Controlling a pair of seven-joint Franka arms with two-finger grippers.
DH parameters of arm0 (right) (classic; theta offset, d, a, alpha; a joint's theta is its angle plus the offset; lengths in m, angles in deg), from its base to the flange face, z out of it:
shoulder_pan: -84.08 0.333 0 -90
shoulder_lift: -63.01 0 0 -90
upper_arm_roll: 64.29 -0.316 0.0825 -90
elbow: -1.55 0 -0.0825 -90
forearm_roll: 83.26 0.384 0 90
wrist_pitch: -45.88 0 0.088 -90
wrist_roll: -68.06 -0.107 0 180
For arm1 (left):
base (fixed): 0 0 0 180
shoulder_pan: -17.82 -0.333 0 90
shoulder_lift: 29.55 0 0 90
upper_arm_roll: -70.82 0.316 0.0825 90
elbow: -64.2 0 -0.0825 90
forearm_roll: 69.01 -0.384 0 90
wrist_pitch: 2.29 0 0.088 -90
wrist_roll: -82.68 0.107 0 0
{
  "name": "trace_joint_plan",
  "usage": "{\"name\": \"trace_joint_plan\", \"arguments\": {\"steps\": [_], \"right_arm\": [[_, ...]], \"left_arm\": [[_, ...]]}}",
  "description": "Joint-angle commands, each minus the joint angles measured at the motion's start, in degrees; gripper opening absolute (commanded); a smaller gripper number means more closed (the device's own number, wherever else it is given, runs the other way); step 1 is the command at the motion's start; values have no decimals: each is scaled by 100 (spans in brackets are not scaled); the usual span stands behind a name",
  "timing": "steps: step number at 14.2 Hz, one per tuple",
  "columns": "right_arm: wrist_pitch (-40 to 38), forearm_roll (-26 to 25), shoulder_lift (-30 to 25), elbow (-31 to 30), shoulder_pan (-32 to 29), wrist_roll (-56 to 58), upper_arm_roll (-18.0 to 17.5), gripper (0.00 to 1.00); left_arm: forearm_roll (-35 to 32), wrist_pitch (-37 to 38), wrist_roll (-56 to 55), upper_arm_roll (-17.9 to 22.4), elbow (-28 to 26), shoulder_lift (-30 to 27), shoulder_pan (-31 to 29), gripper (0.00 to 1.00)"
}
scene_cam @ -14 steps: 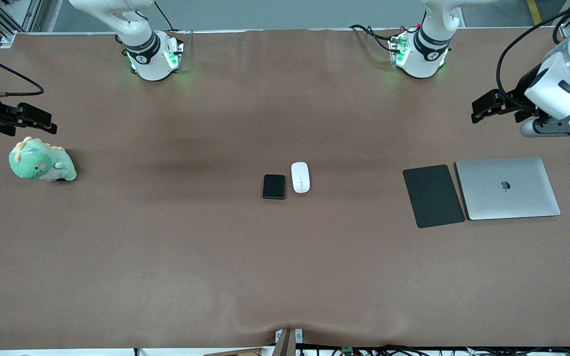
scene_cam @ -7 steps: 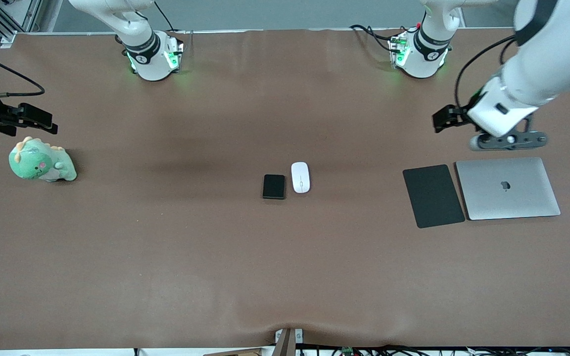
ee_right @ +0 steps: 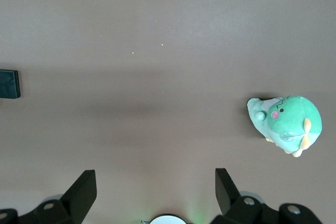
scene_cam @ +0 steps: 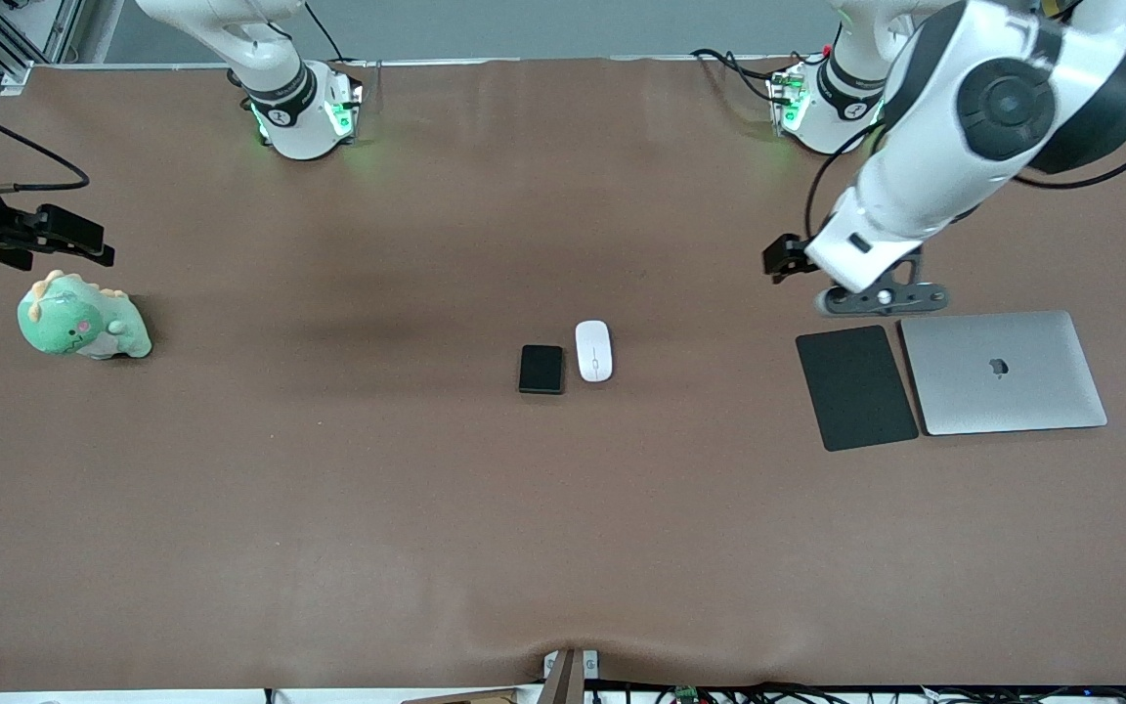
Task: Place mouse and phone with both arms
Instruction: 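Move the left gripper over the white mouse while the right gripper reaches the phone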
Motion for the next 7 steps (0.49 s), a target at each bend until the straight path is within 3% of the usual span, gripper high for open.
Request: {"name": "trace_joint_plan", "arguments": {"steps": [1,4,7], "right_arm": [[39,79,-14,-5,2,4,-40,100],[56,79,-23,-5,-16,13,-40,100],[179,79,-23,-5,-16,188,-40,100]], "left_arm": [[-53,-433,-418,-153,15,493,408,100],[-106,-916,-884,-153,-20,950,804,100],[-781,-1461,-1585,-153,-3,1495,1252,100]]}}
